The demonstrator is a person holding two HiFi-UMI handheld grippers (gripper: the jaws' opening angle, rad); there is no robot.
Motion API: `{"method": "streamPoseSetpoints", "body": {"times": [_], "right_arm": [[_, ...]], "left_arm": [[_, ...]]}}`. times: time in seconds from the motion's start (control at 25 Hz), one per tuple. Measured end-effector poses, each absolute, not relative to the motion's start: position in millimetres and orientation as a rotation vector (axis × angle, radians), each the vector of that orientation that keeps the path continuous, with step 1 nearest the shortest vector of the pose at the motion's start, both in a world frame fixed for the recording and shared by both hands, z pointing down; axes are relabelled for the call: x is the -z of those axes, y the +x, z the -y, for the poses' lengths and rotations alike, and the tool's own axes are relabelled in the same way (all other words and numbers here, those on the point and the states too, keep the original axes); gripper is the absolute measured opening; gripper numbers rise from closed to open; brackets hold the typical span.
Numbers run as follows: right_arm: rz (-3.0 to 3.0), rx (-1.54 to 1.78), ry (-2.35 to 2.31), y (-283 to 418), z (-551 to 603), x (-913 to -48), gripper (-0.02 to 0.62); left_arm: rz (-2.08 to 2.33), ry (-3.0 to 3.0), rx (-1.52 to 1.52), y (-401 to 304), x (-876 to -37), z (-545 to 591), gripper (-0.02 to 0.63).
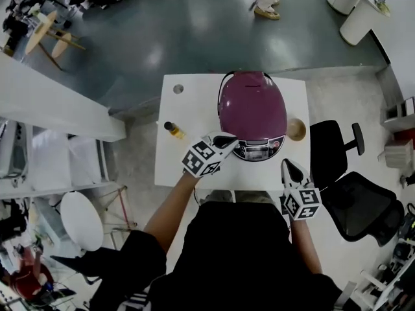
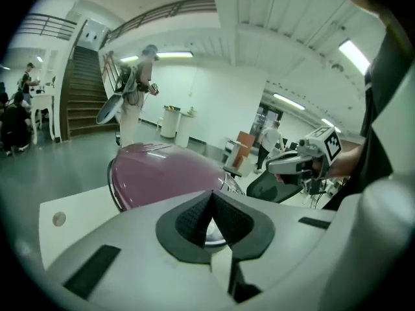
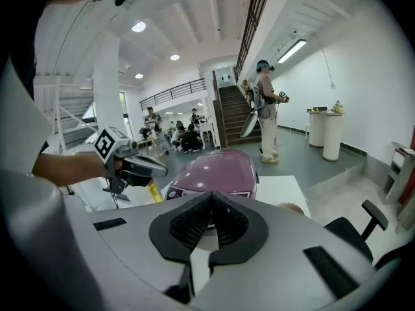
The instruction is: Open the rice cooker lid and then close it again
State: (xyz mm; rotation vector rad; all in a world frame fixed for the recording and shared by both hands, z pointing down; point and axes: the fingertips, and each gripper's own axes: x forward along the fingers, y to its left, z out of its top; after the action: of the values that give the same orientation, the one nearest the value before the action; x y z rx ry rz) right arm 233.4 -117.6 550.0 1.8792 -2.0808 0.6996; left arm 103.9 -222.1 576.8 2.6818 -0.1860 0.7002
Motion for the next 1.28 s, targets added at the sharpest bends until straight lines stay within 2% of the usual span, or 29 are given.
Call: {"method": "streamPoseSetpoints", "body": {"times": [0.28,0.68,0.92,1.28], "right_arm": [[2.064,-0.793,1.771,194,65,-571,0.0],[2.299,-0.648,1.661,156,58,-534,0.0],[2.44,-0.518,1.709,192,1,-491,0.0],[2.494,-0.54,1.636,249,-138,-502,0.0]], "left_arm": [[0.268,2.625,-0.374,68,-566,146,0.002],[0.692,2.589,-0.217,-25,-539,82,0.002],[0.964,2.607,-0.174,-2,-518,15,0.002],[1.168,2.538,-0.149,29,-507,-127,0.003]]}}
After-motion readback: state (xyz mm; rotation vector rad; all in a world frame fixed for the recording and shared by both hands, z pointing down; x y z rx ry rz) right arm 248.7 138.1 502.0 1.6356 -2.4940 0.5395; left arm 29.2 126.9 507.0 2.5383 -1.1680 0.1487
